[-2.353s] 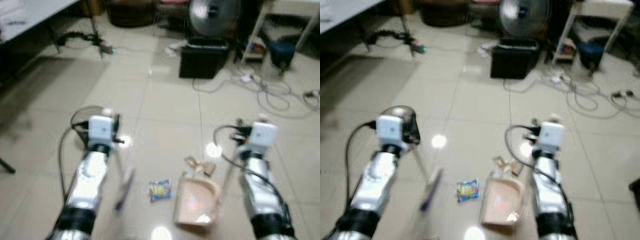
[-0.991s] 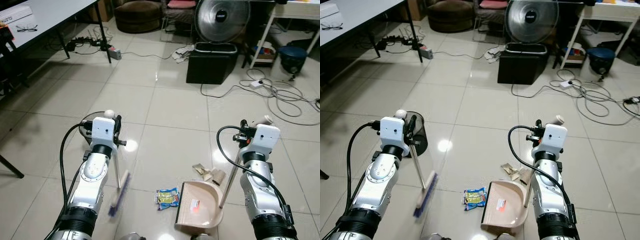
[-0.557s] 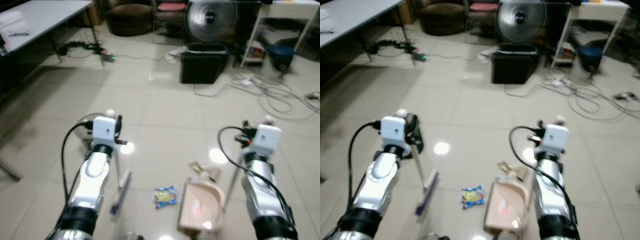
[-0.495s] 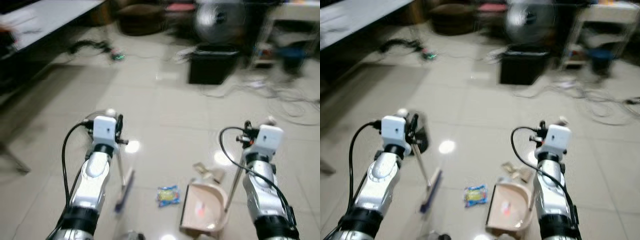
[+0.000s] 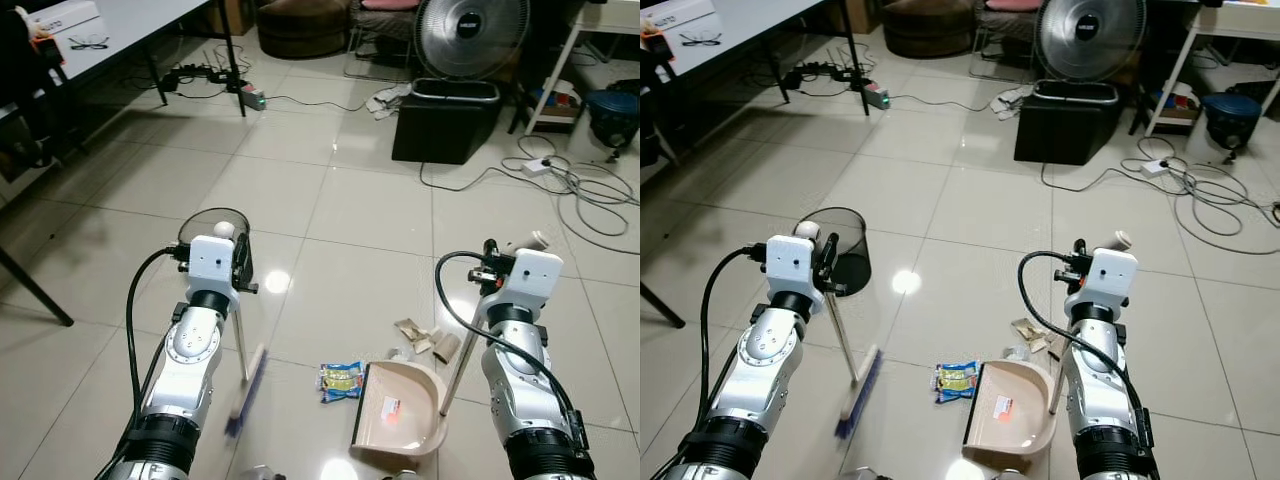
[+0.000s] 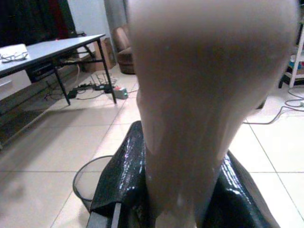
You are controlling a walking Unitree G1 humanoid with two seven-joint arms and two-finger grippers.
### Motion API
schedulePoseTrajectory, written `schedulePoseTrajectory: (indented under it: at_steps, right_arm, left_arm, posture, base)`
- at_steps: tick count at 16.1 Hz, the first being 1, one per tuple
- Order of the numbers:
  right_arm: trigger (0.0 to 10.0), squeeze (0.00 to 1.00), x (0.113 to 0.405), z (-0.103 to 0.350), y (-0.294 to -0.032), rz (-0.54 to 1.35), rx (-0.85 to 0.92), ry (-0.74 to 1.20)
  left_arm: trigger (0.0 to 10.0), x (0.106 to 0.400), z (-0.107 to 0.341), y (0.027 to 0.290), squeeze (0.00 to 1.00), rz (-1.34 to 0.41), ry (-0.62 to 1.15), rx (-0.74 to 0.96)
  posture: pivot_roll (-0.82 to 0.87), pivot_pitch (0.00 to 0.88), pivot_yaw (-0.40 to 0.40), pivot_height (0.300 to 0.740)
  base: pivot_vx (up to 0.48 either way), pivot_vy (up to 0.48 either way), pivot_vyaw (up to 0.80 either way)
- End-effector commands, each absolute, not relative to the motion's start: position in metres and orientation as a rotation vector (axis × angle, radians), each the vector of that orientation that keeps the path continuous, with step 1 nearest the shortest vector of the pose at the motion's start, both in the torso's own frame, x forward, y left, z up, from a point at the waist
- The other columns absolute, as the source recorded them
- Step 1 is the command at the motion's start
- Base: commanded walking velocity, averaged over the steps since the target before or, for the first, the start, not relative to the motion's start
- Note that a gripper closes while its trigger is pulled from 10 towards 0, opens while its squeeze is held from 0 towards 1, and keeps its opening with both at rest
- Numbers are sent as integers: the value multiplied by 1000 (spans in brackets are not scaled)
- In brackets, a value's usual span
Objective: Sweep floor
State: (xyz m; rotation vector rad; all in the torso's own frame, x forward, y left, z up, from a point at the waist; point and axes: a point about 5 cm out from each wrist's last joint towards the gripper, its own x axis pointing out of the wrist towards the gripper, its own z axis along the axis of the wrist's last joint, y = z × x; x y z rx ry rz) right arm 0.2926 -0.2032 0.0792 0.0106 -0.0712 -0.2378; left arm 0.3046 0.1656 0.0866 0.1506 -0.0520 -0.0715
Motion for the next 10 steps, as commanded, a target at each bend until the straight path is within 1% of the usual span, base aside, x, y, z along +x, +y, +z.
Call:
schedulePoseTrajectory:
  at_steps: [1, 6, 9, 10]
  right_arm:
    - [10000, 0, 298, 88, -201, -220, 11, -105]
    - [10000, 0, 298, 89, -203, -236, 38, -113]
    - [10000, 0, 298, 89, -205, -242, 51, -112]
    - [10000, 0, 298, 89, -205, -242, 52, -111]
  left_arm:
    - [10000, 309, 96, 163, 0, -86, -86, 171]
    - [10000, 311, 99, 162, 0, -100, -105, 172]
    - [10000, 311, 101, 159, 0, -110, -116, 168]
    - [10000, 312, 101, 159, 0, -112, -118, 166]
  posture:
    - [-50, 18, 52, 740]
    - [-51, 24, 55, 740]
    - [-52, 27, 55, 740]
    - [-52, 27, 55, 740]
  base:
    - [0, 0, 0]
    - [0, 0, 0]
    - [296, 0, 0]
    - [345, 0, -413]
